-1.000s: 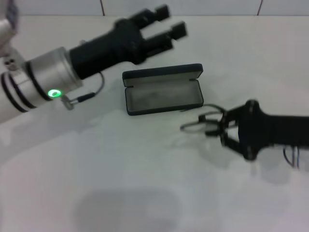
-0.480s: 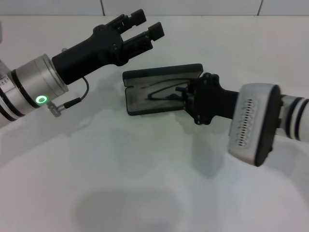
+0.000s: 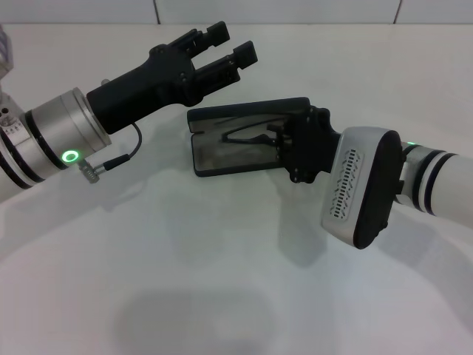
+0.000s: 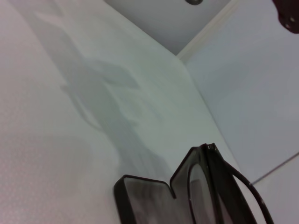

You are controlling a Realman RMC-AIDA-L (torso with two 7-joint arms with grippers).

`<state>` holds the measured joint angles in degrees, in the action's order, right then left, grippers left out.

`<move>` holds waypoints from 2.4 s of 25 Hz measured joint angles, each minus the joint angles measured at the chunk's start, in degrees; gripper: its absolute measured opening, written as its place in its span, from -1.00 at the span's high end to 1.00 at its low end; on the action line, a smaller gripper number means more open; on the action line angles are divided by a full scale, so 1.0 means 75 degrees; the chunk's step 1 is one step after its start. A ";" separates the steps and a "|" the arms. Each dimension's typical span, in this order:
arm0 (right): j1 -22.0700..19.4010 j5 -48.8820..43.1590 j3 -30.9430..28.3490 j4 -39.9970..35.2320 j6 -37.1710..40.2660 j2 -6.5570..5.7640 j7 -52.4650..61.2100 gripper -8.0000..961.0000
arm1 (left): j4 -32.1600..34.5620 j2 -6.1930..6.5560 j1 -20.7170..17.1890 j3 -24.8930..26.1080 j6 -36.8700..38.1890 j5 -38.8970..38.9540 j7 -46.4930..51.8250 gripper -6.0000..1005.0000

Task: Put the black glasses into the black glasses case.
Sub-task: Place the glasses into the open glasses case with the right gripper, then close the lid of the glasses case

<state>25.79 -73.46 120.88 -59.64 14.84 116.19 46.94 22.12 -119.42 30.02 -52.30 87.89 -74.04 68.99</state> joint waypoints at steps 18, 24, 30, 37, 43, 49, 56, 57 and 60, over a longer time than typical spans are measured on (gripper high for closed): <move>0.0351 0.0510 0.0182 0.0410 0.0050 0.0006 0.0193 0.48 | -0.0009 -0.0003 0.0011 0.0001 -0.0022 -0.0090 -0.0041 -0.57; 0.0435 0.0625 0.0249 0.0464 -0.0042 0.0011 0.0192 0.44 | -0.0009 -0.0006 0.0046 0.0001 -0.0091 -0.0090 -0.0051 -0.57; 0.0350 0.0746 0.0256 0.0398 0.0299 0.0012 0.0189 0.40 | -0.0009 -0.0012 -0.0005 0.0015 -0.0201 -0.0090 -0.0058 -0.57; 0.0338 0.0995 0.0243 0.0446 0.0132 0.0011 0.0187 0.35 | -0.0018 -0.0015 -0.0001 0.0002 -0.0261 -0.0089 -0.0058 -0.57; 0.0193 0.1008 0.0074 0.0309 0.0528 -0.0002 0.0187 0.31 | -0.0021 -0.0015 -0.0042 0.0001 -0.0271 -0.0089 -0.0059 -0.57; -0.1049 0.0910 -0.2742 0.0338 0.5211 -0.0164 0.0387 0.27 | -0.0021 -0.0015 -0.0075 0.0001 -0.0874 -0.0089 -0.0022 -0.56; -0.0654 0.0353 -0.5513 0.2832 0.9015 -0.0562 0.0947 0.23 | -0.0016 -0.0014 0.0263 -0.0032 -0.1967 -0.0090 -0.0007 -0.55; -0.0483 0.0232 -0.6039 0.3498 0.9598 -0.0671 0.0941 0.22 | -0.0015 -0.0015 0.0404 -0.0145 -0.2398 -0.0097 -0.0006 -0.55; -0.0311 0.0061 -0.6945 0.4587 1.0359 -0.0905 0.0917 0.20 | -0.0015 -0.0022 0.0656 -0.0567 -0.3390 -0.0108 -0.0018 -0.54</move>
<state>23.45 -73.00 68.79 -25.24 92.53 109.40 53.81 22.01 -119.59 34.94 -56.55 62.46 -74.85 68.85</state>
